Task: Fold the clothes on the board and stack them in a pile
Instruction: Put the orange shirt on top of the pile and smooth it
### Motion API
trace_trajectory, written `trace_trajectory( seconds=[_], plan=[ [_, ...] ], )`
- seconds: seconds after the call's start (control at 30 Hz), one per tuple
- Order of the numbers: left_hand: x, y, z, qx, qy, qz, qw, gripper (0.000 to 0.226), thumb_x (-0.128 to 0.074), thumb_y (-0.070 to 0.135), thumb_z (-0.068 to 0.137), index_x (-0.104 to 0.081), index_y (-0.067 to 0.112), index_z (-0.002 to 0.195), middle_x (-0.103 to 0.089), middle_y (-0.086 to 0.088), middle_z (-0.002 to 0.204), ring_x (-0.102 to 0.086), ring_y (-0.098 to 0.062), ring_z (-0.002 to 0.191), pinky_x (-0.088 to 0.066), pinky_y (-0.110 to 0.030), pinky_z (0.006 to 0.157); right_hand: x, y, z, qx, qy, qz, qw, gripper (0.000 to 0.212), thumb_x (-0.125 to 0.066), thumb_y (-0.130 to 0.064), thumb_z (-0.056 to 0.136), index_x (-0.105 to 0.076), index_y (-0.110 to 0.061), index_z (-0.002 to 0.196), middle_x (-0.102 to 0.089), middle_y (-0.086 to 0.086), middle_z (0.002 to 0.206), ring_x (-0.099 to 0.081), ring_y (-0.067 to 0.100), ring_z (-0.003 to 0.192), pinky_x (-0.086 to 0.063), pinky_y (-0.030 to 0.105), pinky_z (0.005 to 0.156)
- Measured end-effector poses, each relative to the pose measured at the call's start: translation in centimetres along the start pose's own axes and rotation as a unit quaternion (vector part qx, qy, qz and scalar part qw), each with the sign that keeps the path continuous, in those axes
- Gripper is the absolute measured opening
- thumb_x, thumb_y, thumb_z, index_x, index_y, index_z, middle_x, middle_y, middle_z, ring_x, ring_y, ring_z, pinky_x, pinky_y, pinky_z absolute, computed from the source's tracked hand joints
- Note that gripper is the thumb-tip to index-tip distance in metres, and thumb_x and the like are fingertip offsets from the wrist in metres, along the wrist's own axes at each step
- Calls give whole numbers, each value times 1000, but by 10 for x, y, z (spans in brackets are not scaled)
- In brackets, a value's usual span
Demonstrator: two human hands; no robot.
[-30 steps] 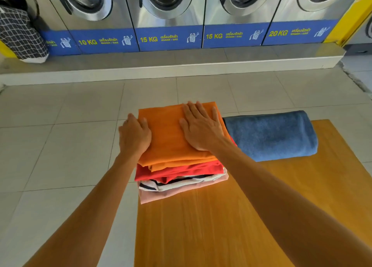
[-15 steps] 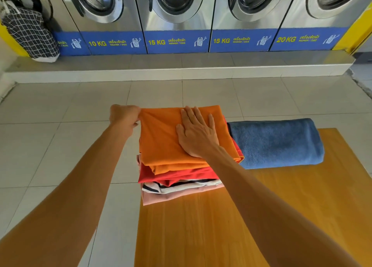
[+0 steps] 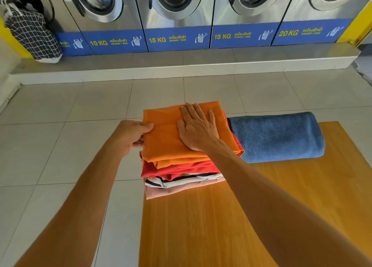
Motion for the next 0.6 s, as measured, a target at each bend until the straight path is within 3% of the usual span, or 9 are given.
trace_trajectory(
  seconds=[0.13,0.27,0.37,0.5,0.6],
  plan=[
    [6,-11,-6,15,-16,-138,990,46,-71,19,85,-55,2,125,-66,-14,119,-66,-27,103,-55,-38,77,1,-1,1,-1,-15,-3,1000,64,-13,-49,106,-4,-22,163,2,-3,171,7,18,157,9,54,124],
    [-5,-21,-22,20,-52,-122,991,59,-76,33,79,-52,4,124,-67,-13,118,-66,-31,106,-53,-47,92,5,-5,-3,-2,-13,-19,1000,67,-13,-53,105,-1,-21,163,5,0,171,10,23,157,9,59,123],
    [-9,-27,-32,9,-102,-95,990,68,-79,20,75,-48,2,133,-65,-12,123,-63,-33,111,-53,-47,92,9,-15,-24,7,30,-31,999,71,-12,-59,103,1,-22,163,9,2,170,14,26,156,11,61,121],
    [-5,-35,-38,-4,-133,-144,981,65,-73,11,76,-48,2,135,-65,-11,127,-61,-31,115,-52,-39,86,-6,-19,-58,10,39,-25,999,74,-11,-64,101,1,-25,162,6,0,171,12,25,156,10,60,122],
    [-2,-40,-46,-22,-146,-125,981,57,-70,22,82,-52,5,134,-68,-8,124,-62,-29,116,-48,-42,96,-3,-13,-66,-14,58,-22,998,75,-9,-66,101,1,-24,162,5,-1,170,13,24,156,10,58,123]
  ],
)
Point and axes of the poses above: each hand's wrist, its own z-axis towards the middle knuckle, its own x-axis out of the back of the hand, y = z × x, the point moved 8 cm from there along z, towards the middle knuckle
